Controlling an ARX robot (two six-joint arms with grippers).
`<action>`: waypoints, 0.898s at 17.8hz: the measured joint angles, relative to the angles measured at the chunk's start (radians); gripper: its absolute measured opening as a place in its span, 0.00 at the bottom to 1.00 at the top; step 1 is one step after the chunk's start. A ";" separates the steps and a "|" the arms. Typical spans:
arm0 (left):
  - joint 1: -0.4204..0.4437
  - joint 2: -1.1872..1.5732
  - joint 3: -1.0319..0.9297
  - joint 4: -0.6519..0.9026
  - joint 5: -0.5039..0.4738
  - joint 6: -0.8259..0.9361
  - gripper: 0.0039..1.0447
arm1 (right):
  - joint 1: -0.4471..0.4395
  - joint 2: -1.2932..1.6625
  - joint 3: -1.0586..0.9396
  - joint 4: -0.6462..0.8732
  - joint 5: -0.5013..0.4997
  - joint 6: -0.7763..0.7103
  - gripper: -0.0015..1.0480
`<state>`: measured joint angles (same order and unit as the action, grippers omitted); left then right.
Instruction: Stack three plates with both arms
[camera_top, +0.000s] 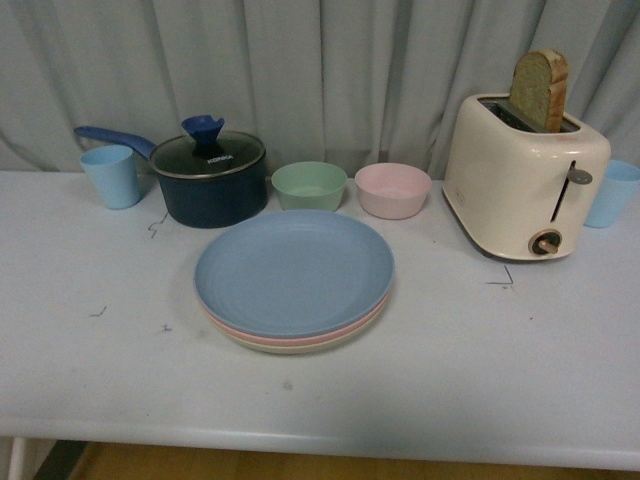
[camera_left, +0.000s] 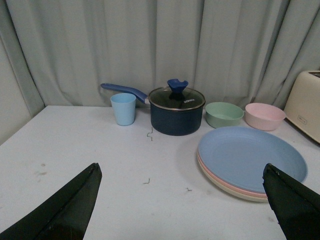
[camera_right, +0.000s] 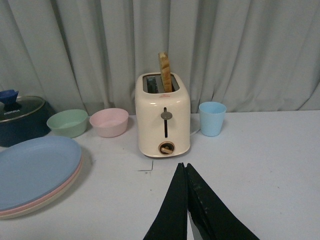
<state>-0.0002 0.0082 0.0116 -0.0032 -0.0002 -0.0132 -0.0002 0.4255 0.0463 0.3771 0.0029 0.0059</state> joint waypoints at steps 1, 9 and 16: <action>0.000 0.000 0.000 0.000 0.000 0.000 0.94 | 0.000 -0.021 -0.005 -0.013 0.000 0.000 0.02; 0.000 0.000 0.000 0.000 0.000 0.000 0.94 | 0.000 -0.167 -0.035 -0.118 0.000 0.000 0.02; 0.000 0.000 0.000 0.000 0.000 0.000 0.94 | 0.000 -0.230 -0.035 -0.179 0.000 0.000 0.02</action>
<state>-0.0002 0.0082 0.0116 -0.0032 -0.0002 -0.0132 -0.0002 0.1959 0.0113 0.1978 0.0029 0.0059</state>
